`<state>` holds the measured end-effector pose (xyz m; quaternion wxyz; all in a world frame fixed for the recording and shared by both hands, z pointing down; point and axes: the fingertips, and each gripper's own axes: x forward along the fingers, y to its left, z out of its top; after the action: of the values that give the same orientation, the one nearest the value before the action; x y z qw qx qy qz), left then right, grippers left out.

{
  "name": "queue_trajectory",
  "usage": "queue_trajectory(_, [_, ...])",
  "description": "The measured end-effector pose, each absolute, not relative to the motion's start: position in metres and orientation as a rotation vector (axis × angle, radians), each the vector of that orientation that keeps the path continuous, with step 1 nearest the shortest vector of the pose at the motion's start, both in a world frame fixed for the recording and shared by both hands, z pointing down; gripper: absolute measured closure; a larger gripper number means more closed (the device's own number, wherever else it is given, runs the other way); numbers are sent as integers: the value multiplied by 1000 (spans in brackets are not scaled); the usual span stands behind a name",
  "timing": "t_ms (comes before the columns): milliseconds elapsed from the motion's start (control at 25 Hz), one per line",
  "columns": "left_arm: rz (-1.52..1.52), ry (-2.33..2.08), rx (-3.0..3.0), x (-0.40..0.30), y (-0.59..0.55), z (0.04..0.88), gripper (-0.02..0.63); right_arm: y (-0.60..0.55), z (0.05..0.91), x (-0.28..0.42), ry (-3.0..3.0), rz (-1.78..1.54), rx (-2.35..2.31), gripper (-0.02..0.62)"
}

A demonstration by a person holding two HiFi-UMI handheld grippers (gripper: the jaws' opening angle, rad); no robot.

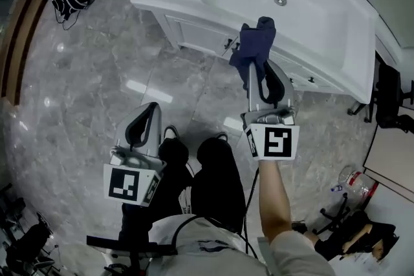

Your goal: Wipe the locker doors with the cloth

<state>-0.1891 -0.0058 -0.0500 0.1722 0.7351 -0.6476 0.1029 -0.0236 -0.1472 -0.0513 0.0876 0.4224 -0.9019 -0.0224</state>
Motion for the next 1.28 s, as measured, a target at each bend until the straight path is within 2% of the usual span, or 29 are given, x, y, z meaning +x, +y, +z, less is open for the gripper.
queue_trajectory(240, [245,-1939,1996,-286,17,91,604,-123,74,-167,-2722,-272,1101,526])
queue_trajectory(520, [103,-2032,1954,-322,20,245,604,-142,192,-255,-2719,-613,1045,525])
queue_trajectory(920, [7,-2103,2017,-343,19,382,604,-225,295,-317,-2618,-830,1129,525])
queue_trajectory(1280, [-32,-2112,2020,-348,30,407,604,-254,294,-292,-2635,-793,1229,523])
